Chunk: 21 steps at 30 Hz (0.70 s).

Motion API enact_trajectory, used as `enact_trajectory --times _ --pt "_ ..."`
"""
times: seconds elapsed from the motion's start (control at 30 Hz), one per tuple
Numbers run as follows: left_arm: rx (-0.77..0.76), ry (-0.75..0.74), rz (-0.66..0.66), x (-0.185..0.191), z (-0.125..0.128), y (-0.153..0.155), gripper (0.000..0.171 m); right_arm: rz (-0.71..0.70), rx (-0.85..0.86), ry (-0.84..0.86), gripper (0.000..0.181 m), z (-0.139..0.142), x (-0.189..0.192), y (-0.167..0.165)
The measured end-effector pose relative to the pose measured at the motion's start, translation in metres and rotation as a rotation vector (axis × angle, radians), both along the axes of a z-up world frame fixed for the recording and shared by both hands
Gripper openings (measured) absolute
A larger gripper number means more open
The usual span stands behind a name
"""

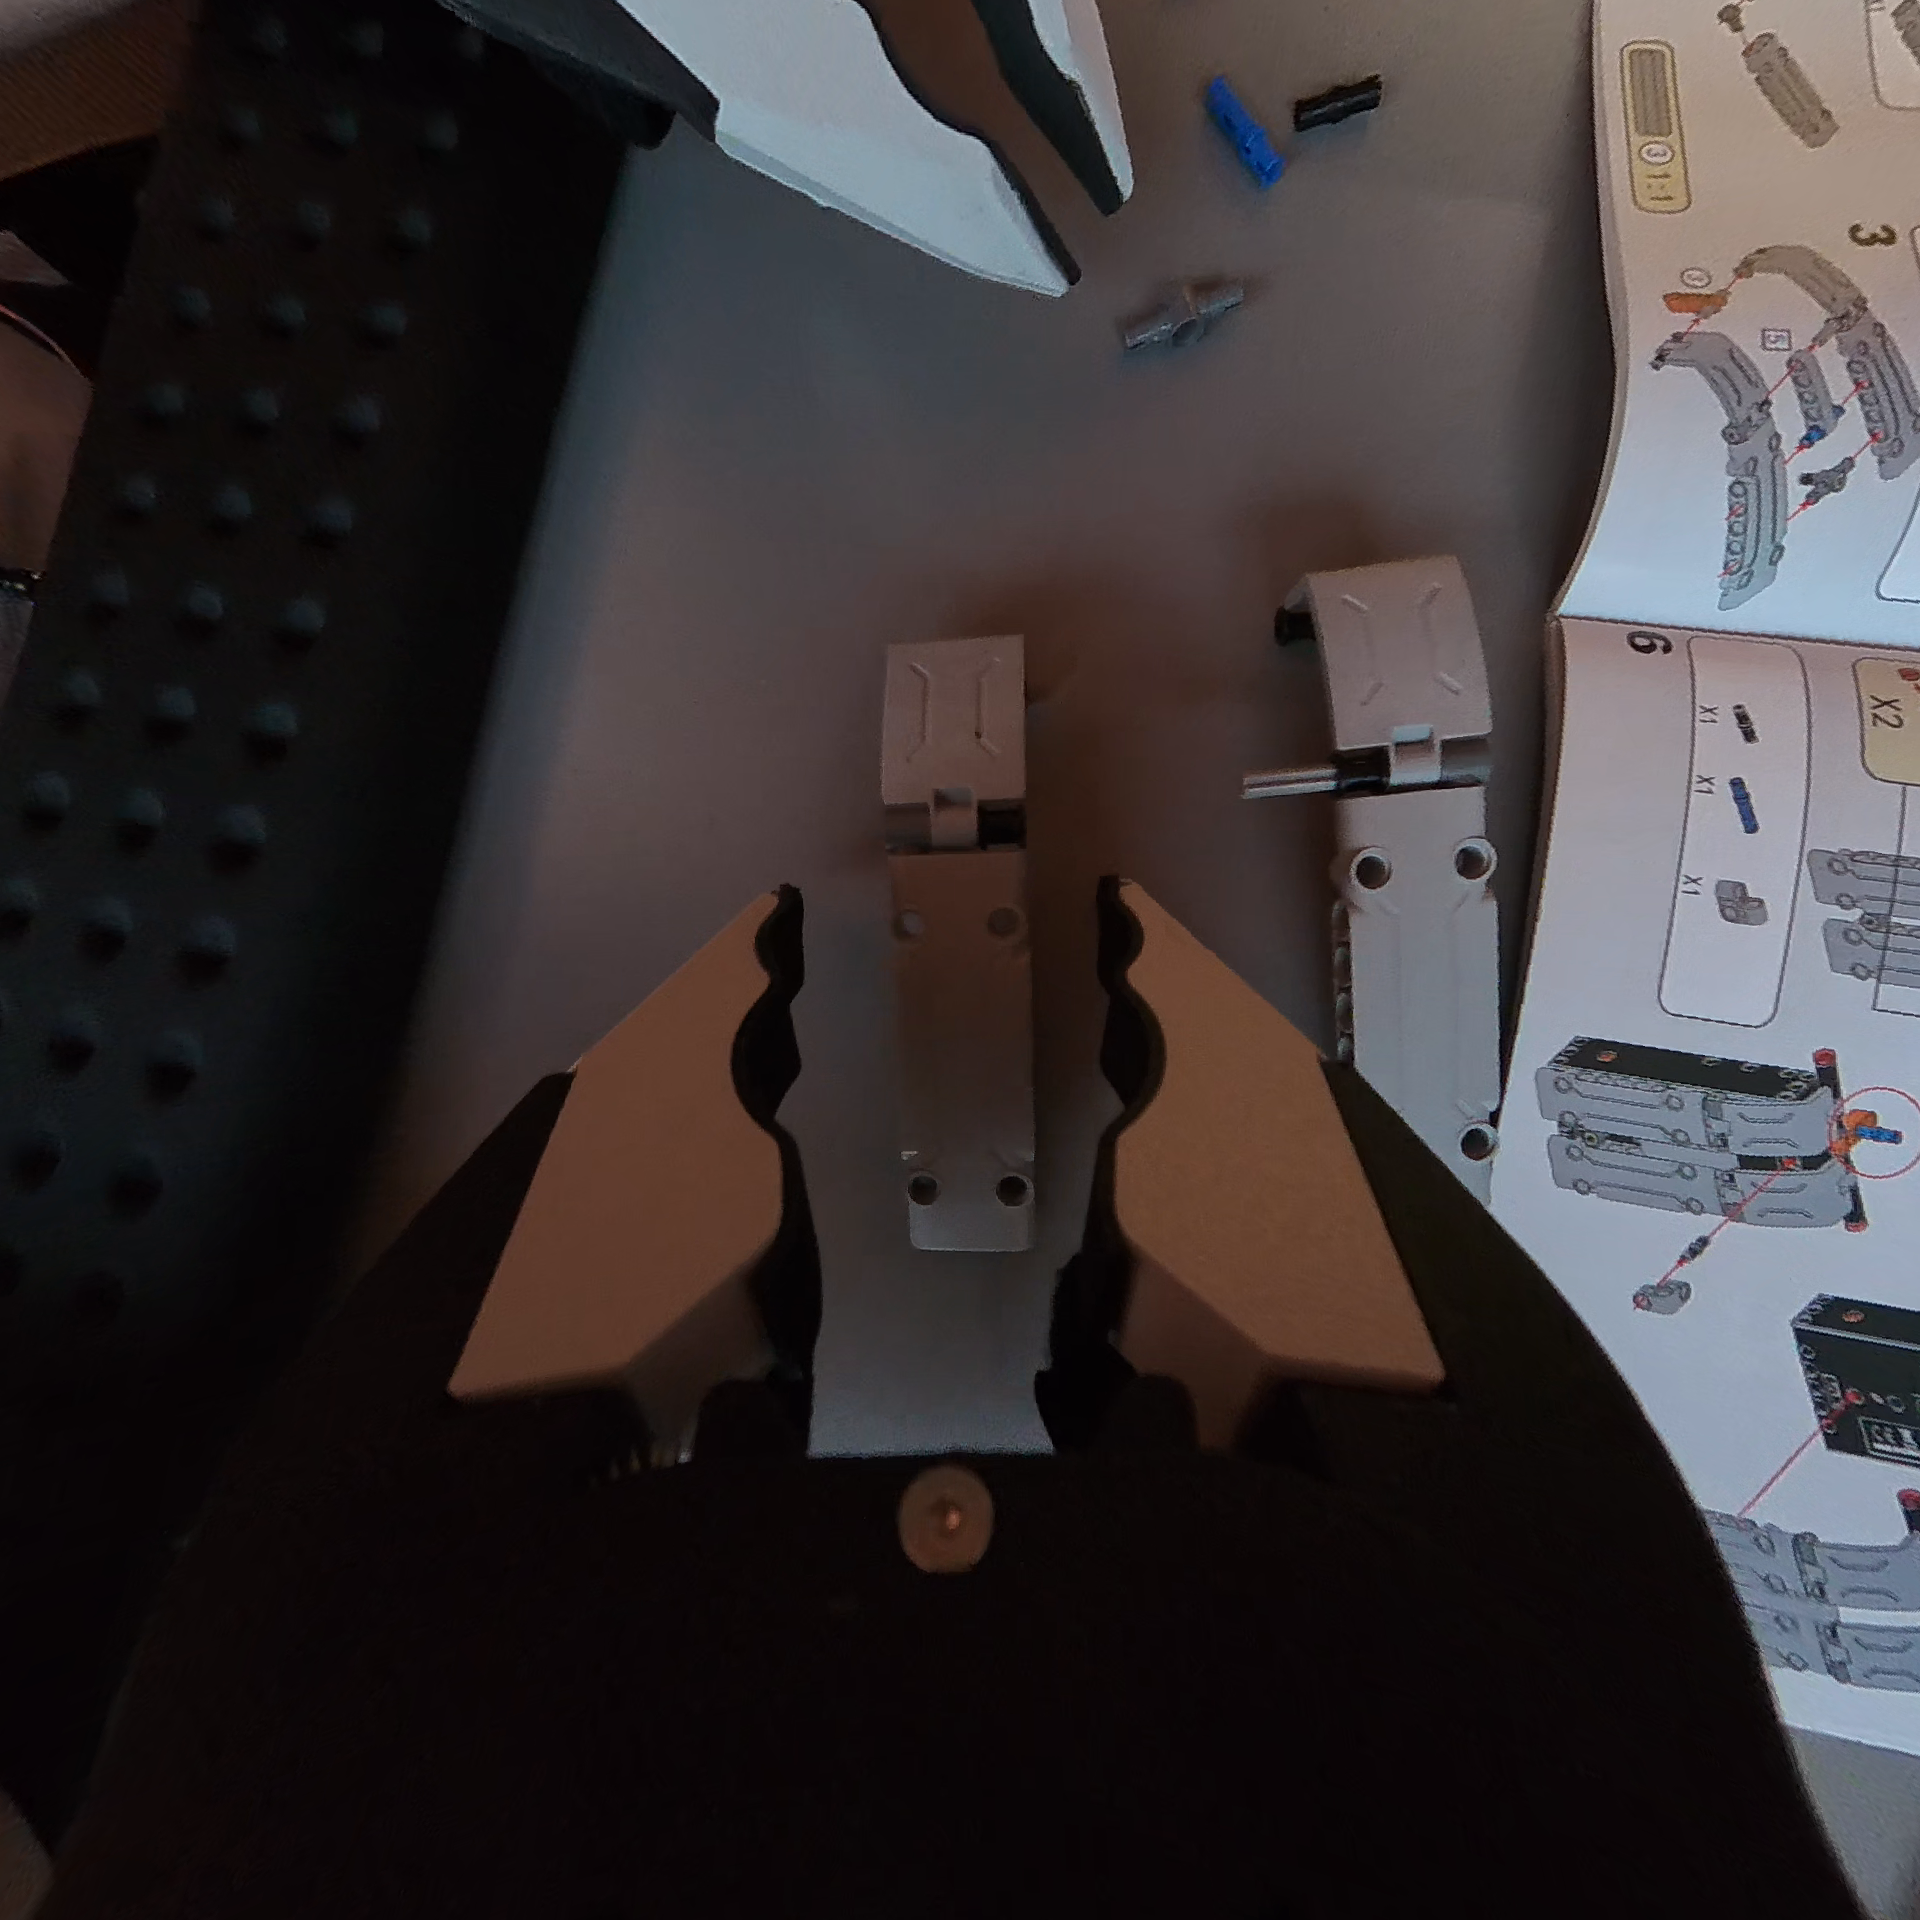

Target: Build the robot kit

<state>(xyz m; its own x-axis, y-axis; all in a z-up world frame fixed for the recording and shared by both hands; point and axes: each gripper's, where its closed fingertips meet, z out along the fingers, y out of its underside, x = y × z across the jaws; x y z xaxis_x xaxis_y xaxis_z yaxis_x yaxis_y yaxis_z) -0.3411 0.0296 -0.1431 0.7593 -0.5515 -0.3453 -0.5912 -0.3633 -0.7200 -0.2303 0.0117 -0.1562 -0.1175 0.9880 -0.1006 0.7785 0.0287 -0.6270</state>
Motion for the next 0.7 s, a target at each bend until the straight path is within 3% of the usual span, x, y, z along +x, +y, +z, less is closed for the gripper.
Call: enact_trajectory --times 0.27,0.33,0.4,0.43,0.57,0.63,0.7 --pt "0.125 -0.035 0.022 -0.003 0.021 0.002 0.007 -0.023 0.032 -0.034 0.058 -0.002 0.003 0.005" --pt "0.132 -0.056 0.014 -0.001 0.023 0.002 0.007 -0.012 0.045 -0.047 0.051 -0.005 0.002 0.005" --pt "0.121 -0.066 0.004 0.0 0.022 0.002 0.008 0.026 0.051 -0.057 0.026 -0.005 0.002 0.001" --pt "0.121 -0.066 -0.002 0.001 0.022 0.001 0.008 0.024 0.083 -0.068 0.026 -0.005 0.002 0.004" --pt "0.161 -0.026 -0.036 0.005 0.024 -0.002 0.003 0.074 0.329 0.01 0.026 0.008 -0.015 0.005" --pt "0.185 -0.005 -0.056 0.008 0.025 -0.004 0.001 0.086 0.658 -0.043 0.026 0.012 -0.01 0.017" --pt "0.199 -0.014 -0.06 0.009 0.028 -0.005 0.001 0.214 1.037 0.027 0.026 0.031 -0.01 0.007"
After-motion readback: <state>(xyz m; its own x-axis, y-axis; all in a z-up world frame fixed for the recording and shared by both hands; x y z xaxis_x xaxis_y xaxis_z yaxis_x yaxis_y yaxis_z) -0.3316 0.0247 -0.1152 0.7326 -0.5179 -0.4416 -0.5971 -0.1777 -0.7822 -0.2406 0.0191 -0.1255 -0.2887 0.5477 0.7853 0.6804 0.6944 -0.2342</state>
